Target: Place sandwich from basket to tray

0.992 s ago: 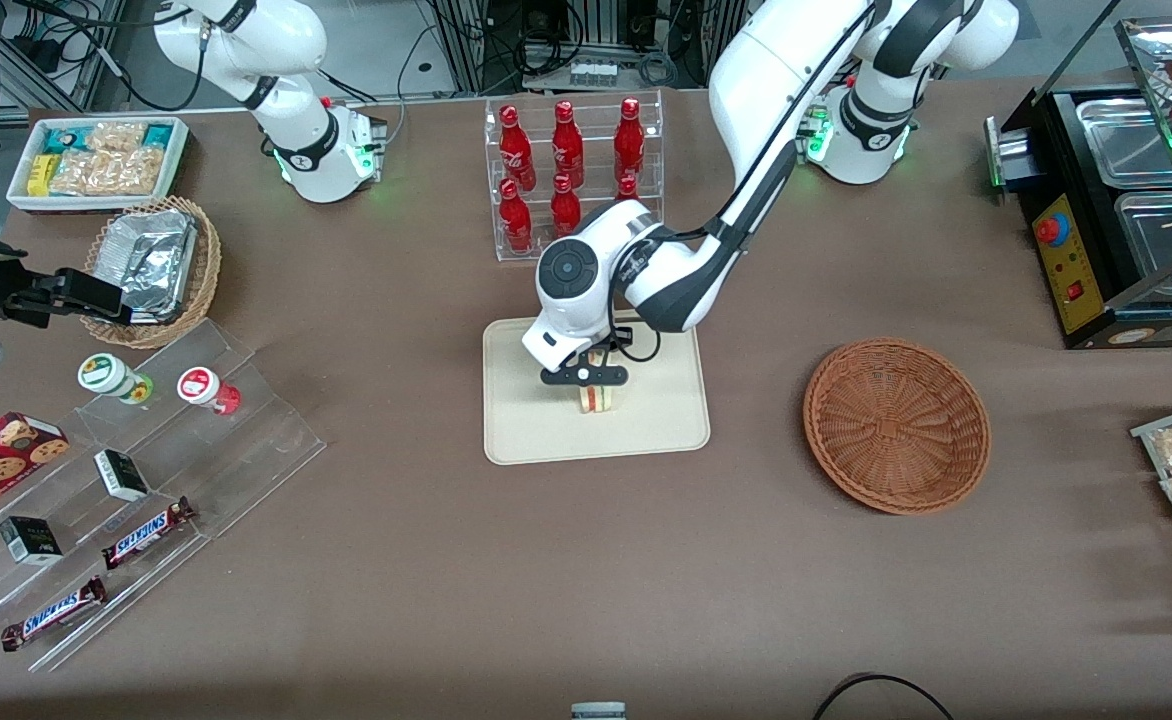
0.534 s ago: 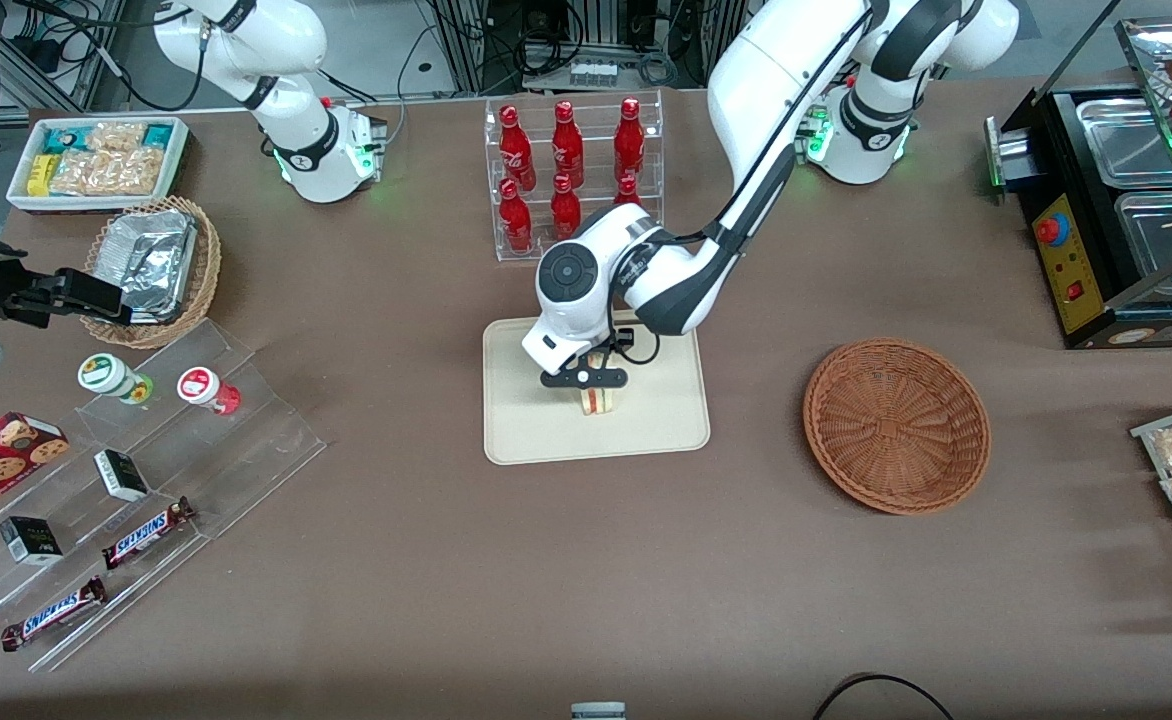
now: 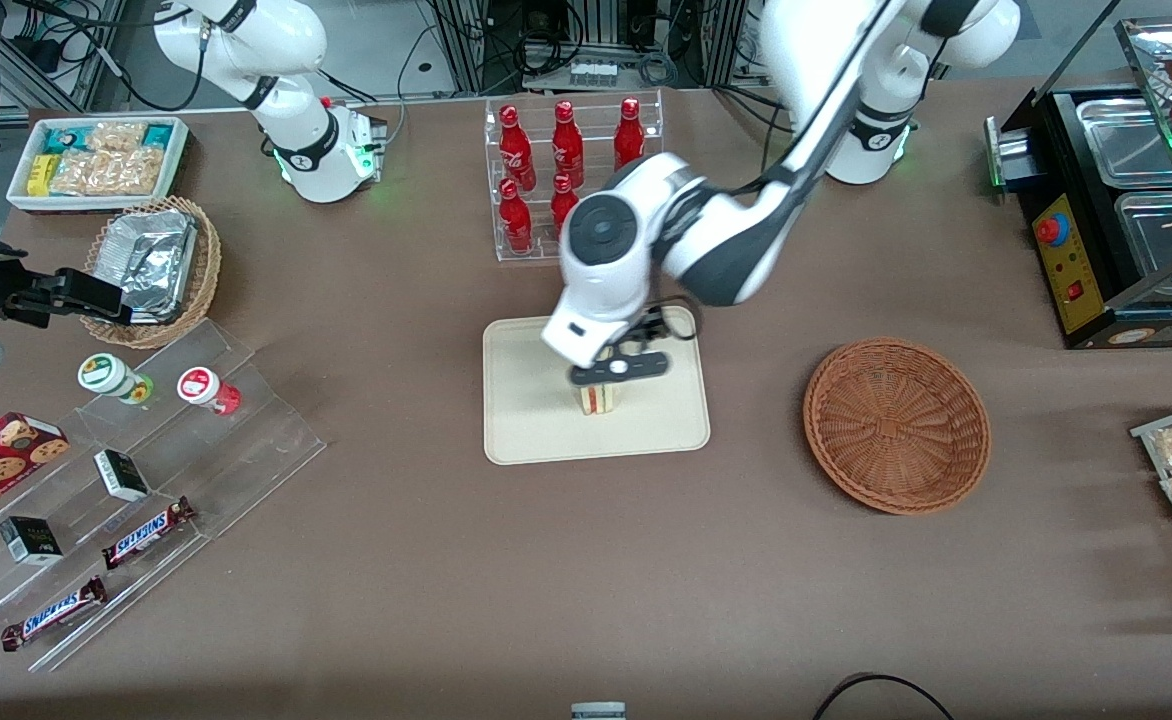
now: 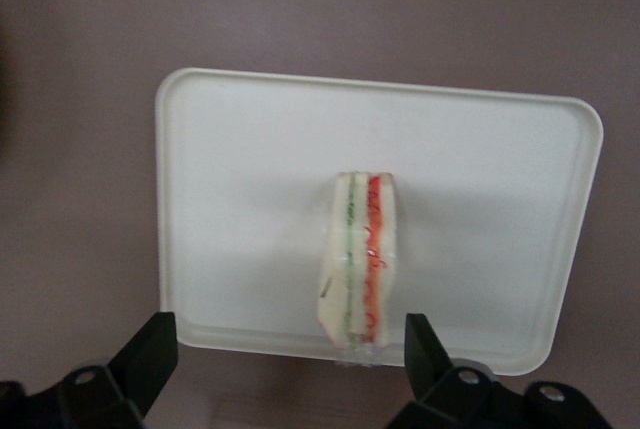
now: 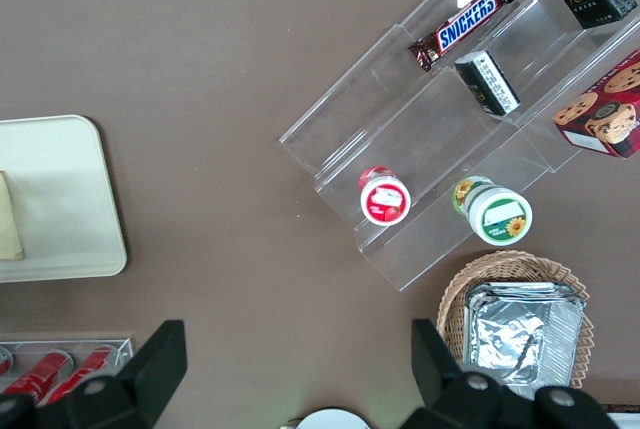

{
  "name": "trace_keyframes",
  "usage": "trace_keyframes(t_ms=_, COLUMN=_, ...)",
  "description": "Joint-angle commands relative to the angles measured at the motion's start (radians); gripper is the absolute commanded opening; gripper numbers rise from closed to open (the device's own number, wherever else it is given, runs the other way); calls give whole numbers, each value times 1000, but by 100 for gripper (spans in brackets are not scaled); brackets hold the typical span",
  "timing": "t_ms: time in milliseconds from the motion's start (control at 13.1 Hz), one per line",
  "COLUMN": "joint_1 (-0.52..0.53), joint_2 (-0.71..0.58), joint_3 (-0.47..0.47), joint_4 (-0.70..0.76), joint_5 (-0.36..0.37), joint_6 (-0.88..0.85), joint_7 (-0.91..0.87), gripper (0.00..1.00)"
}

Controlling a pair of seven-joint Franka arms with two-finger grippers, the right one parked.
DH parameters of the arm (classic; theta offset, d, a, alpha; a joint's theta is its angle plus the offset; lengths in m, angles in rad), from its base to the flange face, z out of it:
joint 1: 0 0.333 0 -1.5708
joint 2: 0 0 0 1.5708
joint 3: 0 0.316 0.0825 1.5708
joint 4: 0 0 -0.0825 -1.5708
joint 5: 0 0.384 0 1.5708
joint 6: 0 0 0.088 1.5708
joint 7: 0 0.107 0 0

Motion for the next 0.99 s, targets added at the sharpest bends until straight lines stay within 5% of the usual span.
trace_keyframes(t_ms=0, joint_1=116, joint_2=-151, joint_3=-8, joint_4=-98, joint_5=-3, joint_6=-68, joint_7=53, gripper=100)
trace_keyframes(t_ms=381, joint_1=334, joint_2=-396, joint_3=-8, joint_4=-279, joint_5=-8, joint_6=-150, joint_7=426, gripper=100)
trace_keyframes(t_ms=915, joint_1=521, joint_2=-487, joint_3=-8, joint_4=-284, joint_5=-17, joint_6=-282, joint_7=813, gripper=100)
